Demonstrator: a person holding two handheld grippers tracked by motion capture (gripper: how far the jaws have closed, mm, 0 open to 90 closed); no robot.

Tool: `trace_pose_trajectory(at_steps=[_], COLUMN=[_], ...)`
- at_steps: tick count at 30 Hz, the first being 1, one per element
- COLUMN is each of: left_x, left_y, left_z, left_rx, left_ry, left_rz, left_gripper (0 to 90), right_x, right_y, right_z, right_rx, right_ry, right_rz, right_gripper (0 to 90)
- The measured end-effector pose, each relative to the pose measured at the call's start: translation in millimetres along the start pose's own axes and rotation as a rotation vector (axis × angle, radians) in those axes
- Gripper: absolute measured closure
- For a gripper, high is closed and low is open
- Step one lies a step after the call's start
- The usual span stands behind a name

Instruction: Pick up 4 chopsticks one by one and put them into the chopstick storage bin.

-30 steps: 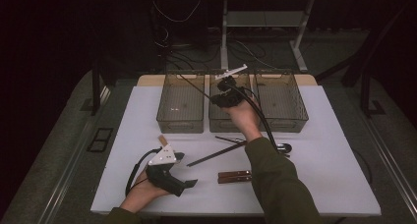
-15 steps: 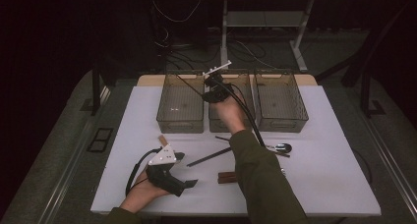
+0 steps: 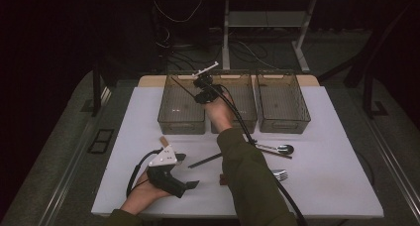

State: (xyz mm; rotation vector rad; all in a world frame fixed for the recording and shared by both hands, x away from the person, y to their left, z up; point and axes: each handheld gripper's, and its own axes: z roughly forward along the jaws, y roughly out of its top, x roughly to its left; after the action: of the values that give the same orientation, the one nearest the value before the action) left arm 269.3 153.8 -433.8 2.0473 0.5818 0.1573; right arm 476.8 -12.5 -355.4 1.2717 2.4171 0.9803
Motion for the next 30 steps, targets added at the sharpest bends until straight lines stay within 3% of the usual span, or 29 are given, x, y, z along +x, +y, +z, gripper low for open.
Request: trace_pose_trajectory(at_steps=[4, 11, 17, 18, 21, 30], left_x=[0.1, 1.0, 1.2, 1.6, 2.0, 3.1], left_y=[0.5, 1.0, 1.5, 1.5, 1.5, 0.8], left_z=[0.0, -0.3, -0.6, -0.8, -1.5, -2.6], left_rx=[0.005, 0.005, 0.011, 0.01, 0.007, 0.001], left_ry=[-0.001, -0.006, -0.009, -0.007, -0.01, -0.006], left_rz=[0.002, 0.002, 0.002, 0.004, 0.006, 0.0], left_gripper=[0.0, 0.0, 0.0, 0.0, 0.0, 0.0], right_x=[7.1, 7.5, 12.8, 13.5, 13.2, 4.1], right_y=[1.5, 1.3, 0.7, 0.2, 0.1, -5.4], right_z=[9.7, 16.2, 24.1, 24.5, 21.5, 2.4], right_rx=[0.015, 0.023, 0.028, 0.022, 0.011, -0.039], right_ry=[-0.01, -0.009, 0.005, 0.003, -0.004, 0.029], right_rz=[0.005, 0.032, 0.013, 0.006, -0.014, -0.036], right_gripper=[84.8, 84.8, 84.0, 73.8, 64.6, 53.5])
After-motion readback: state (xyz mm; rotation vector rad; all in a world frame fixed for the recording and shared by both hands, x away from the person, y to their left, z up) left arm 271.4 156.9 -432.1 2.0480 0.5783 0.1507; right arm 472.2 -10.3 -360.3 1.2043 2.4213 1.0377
